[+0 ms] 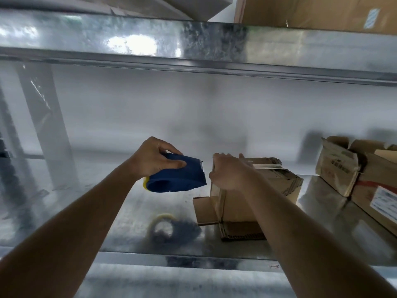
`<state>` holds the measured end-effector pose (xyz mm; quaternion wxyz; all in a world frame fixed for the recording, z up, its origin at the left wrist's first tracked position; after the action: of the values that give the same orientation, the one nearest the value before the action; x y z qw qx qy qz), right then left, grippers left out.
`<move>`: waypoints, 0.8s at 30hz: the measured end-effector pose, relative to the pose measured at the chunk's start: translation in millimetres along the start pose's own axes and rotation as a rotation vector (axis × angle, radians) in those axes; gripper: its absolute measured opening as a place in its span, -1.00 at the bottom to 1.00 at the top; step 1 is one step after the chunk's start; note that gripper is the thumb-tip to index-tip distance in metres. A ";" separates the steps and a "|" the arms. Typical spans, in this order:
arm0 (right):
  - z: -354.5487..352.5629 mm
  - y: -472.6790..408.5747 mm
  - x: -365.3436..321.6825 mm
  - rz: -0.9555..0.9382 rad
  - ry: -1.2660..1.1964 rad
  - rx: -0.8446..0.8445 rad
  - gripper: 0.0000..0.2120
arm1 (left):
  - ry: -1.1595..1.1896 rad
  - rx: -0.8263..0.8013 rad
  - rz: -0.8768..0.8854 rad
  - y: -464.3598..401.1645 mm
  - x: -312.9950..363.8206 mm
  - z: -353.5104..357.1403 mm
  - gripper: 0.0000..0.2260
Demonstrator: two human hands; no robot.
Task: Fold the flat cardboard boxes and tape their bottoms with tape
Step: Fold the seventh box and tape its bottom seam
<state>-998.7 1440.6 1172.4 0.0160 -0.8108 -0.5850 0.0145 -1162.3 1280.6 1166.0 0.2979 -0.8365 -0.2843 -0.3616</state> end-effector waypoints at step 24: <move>9.9 45.7 34.2 0.091 0.055 0.367 -0.36 | 0.426 -0.110 0.090 17.7 -15.7 -19.0 -0.71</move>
<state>-945.0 1458.8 1160.4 0.1790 -0.8198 -0.5347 0.0993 -1167.4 1251.4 1159.3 0.3208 -0.7680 -0.1572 -0.5315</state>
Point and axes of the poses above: each hand's wrist, its own y-axis away from the middle knuckle, its own z-axis out of the palm, x = y × z, the point moved 3 cm from there along -y, towards the middle knuckle, and after that the axes turned 8 degrees about -z, right-handed, at the moved point
